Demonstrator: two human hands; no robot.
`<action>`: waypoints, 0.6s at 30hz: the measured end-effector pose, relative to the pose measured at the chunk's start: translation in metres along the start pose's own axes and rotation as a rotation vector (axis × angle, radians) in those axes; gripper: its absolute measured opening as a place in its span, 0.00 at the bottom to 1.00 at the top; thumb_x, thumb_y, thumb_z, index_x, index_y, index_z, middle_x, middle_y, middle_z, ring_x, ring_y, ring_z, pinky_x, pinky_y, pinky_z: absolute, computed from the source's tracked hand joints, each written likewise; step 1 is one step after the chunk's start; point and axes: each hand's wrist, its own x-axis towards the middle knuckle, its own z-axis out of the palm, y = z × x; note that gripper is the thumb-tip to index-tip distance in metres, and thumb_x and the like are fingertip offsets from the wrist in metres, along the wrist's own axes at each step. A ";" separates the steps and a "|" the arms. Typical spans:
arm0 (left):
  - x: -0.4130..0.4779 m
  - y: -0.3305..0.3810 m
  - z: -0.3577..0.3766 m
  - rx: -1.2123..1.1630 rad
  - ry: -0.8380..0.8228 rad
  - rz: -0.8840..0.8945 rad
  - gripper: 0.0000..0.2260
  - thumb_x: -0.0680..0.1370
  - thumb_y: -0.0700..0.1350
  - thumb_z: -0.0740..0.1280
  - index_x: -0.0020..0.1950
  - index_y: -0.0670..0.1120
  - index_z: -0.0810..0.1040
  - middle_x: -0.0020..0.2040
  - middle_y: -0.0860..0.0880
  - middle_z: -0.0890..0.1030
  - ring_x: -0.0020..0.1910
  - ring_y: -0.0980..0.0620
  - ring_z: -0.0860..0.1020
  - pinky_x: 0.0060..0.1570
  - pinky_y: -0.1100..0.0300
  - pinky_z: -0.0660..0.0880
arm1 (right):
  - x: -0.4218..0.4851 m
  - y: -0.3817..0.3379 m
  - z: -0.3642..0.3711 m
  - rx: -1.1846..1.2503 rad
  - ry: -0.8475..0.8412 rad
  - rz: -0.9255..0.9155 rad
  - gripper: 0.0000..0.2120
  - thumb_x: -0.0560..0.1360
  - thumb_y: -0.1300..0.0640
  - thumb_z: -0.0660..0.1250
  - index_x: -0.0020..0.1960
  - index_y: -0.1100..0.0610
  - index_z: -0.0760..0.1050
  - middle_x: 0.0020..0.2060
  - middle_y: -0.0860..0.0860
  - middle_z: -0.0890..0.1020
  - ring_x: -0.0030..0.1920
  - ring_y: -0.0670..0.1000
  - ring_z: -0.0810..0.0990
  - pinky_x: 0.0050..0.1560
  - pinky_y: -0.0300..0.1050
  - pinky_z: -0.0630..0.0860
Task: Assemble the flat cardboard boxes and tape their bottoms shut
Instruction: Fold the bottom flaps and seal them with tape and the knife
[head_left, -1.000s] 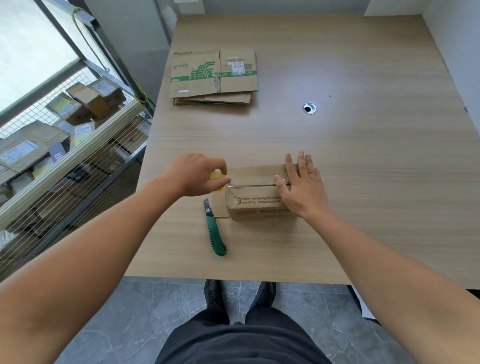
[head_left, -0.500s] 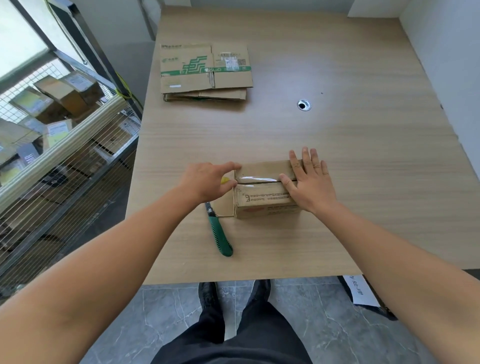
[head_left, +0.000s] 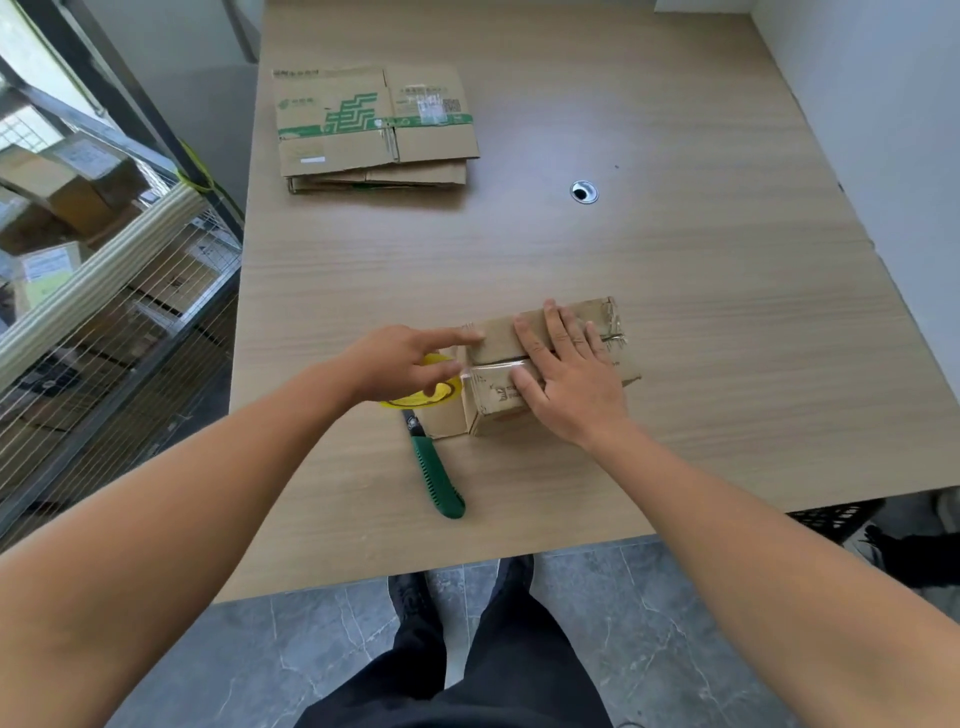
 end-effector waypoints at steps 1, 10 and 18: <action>0.003 -0.001 -0.001 -0.005 -0.009 0.003 0.21 0.81 0.62 0.60 0.74 0.71 0.62 0.34 0.58 0.83 0.41 0.60 0.79 0.50 0.58 0.73 | 0.002 0.003 0.000 -0.013 0.013 -0.013 0.33 0.78 0.31 0.39 0.82 0.39 0.43 0.83 0.51 0.43 0.82 0.50 0.40 0.80 0.52 0.37; 0.031 0.005 0.009 0.141 0.097 0.014 0.22 0.79 0.65 0.62 0.73 0.72 0.63 0.36 0.53 0.75 0.41 0.46 0.76 0.43 0.55 0.69 | 0.008 0.019 -0.021 0.159 0.303 -0.214 0.35 0.81 0.38 0.53 0.81 0.58 0.59 0.81 0.55 0.58 0.82 0.56 0.51 0.80 0.61 0.49; 0.039 0.012 0.004 0.208 0.144 0.022 0.21 0.79 0.63 0.62 0.72 0.69 0.66 0.34 0.54 0.70 0.43 0.45 0.76 0.44 0.55 0.68 | -0.095 -0.099 0.067 0.430 -0.046 -0.128 0.33 0.77 0.37 0.67 0.71 0.60 0.72 0.63 0.54 0.76 0.64 0.56 0.73 0.65 0.56 0.72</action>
